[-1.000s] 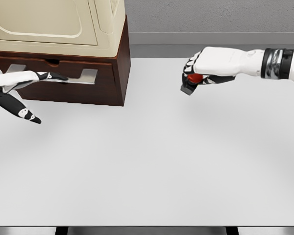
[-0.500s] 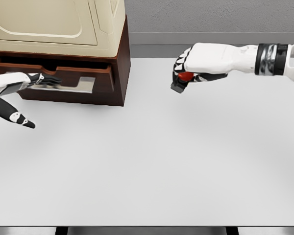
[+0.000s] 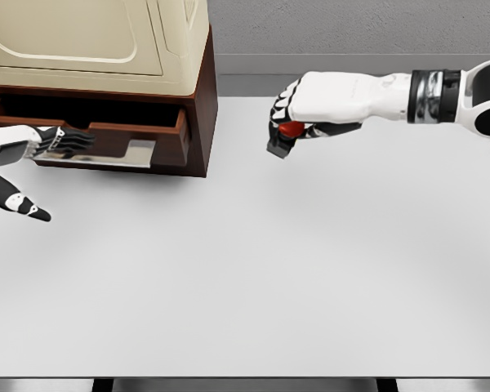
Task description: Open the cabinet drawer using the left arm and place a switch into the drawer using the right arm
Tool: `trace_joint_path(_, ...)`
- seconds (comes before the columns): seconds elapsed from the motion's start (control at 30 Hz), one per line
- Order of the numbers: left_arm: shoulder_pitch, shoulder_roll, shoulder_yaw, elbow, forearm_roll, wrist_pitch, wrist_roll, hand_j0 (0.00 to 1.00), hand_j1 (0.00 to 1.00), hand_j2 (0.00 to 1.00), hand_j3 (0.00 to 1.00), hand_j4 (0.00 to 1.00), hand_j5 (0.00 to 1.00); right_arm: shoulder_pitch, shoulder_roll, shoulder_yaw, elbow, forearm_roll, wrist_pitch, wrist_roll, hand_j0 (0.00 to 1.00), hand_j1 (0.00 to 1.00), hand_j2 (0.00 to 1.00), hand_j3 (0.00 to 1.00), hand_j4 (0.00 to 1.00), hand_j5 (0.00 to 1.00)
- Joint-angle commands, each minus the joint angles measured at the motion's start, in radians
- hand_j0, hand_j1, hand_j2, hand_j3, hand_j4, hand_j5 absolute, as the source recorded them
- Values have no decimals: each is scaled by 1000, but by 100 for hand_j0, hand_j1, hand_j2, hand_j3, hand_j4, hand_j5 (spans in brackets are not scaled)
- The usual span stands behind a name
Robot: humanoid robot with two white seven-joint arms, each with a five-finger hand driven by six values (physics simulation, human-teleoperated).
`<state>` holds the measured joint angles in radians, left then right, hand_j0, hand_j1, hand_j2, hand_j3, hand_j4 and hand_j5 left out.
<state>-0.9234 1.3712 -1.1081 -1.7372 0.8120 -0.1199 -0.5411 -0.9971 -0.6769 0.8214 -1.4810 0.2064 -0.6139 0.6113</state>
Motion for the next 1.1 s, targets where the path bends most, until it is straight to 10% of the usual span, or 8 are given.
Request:
trace_joint_path(0.0,0,9,-2,-5,6,6,1,100,100,100,100,100,100,-2,8,4,-2,-7,3,0,50,50,50,50,50,50)
trace_joint_path(1.07,14,42,-4,-25,121,39,-49,100,100,100,100,100,100,-123,122,54,-61,-96,3,0,50,50,50,50,50,50)
